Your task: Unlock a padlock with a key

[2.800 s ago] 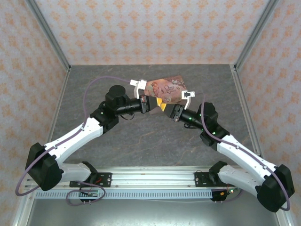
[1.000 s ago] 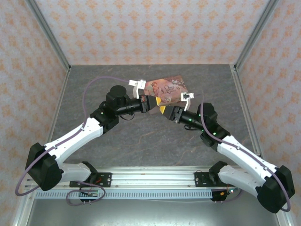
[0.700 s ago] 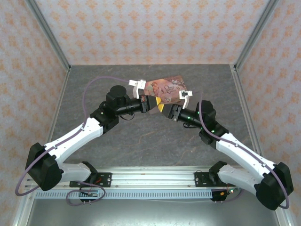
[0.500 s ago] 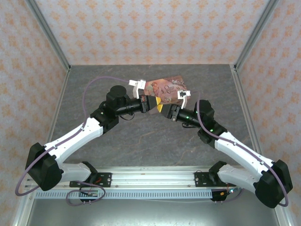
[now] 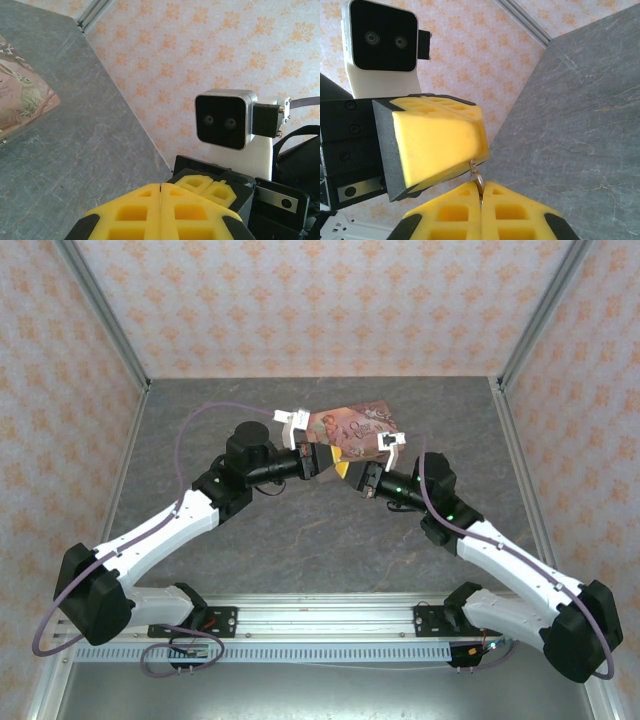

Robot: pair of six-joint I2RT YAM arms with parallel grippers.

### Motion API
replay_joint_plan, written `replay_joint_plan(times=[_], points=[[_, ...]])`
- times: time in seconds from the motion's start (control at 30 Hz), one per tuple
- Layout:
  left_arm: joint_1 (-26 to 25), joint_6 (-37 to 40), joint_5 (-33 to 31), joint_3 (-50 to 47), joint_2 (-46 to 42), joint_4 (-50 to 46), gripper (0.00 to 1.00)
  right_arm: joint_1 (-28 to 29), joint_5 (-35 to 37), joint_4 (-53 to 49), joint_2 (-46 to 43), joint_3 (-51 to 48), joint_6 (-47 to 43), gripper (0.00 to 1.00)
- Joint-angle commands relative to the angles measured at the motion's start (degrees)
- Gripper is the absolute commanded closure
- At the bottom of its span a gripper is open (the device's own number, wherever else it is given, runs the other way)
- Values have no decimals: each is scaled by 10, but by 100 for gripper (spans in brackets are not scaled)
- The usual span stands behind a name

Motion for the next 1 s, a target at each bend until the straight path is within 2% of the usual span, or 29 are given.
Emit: replay_joint_plan(times=[0.0, 0.03, 0.13, 0.2, 0.37, 0.5, 0.67, 0.97], points=[[-3, 11, -13, 16, -5, -7, 98, 3, 10, -4, -17, 14, -18, 98], [-2, 13, -18, 15, -6, -10, 91, 3, 14, -13, -19, 14, -21, 98], [2, 21, -34, 19, -12, -28, 78, 2, 26, -40, -23, 12, -32, 100], [8, 24, -47, 18, -19, -38, 64, 2, 38, -65, -29, 12, -44, 100], [23, 44, -93, 24, -14, -91, 42, 2, 125, -230, -52, 37, -111, 100], [22, 78, -118, 53, 34, -127, 37, 2, 236, -372, -76, 66, -150, 100], [22, 95, -107, 134, 146, -134, 34, 2, 359, -497, -117, 91, -155, 100], [-9, 144, -68, 385, 399, -201, 34, 2, 419, -532, -210, 79, -114, 100]])
